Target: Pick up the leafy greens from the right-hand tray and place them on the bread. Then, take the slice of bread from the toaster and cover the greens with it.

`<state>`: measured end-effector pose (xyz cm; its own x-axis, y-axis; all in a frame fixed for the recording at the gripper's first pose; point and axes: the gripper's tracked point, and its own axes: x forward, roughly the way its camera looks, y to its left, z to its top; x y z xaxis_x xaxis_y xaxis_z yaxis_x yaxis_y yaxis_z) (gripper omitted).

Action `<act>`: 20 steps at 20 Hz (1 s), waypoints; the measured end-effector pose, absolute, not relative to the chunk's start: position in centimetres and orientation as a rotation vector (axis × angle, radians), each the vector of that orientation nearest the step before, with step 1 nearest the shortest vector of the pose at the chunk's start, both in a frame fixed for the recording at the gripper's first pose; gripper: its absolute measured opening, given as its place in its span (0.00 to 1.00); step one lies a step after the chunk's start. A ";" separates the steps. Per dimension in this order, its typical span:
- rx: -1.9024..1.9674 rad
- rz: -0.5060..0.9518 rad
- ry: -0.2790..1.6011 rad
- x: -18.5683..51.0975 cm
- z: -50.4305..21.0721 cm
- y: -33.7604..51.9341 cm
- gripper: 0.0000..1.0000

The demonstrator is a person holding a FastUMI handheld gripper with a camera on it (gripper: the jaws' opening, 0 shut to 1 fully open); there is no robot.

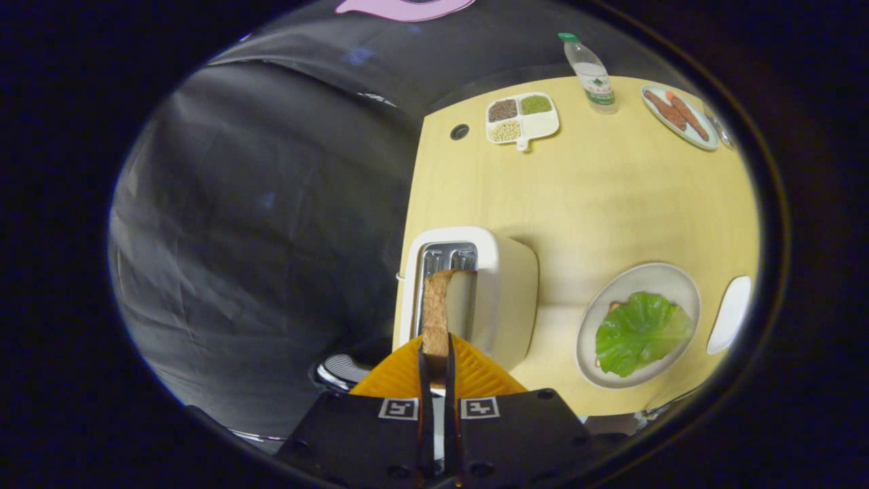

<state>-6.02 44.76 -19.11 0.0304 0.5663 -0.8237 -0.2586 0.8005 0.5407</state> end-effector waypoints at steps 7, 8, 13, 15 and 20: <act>0.427 0.730 1.373 -5.2 -14.0 40.1 0.09; 0.440 0.733 1.365 -5.1 -13.8 39.1 0.08; 0.521 0.681 1.330 -3.7 -14.9 32.8 0.09; 0.528 0.655 1.322 -3.3 -16.8 30.2 0.08; 0.471 0.554 1.340 -2.8 -23.9 24.8 0.08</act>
<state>-2.80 24.80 -23.95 0.1369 0.6221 -0.7709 -0.1043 0.7830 0.6133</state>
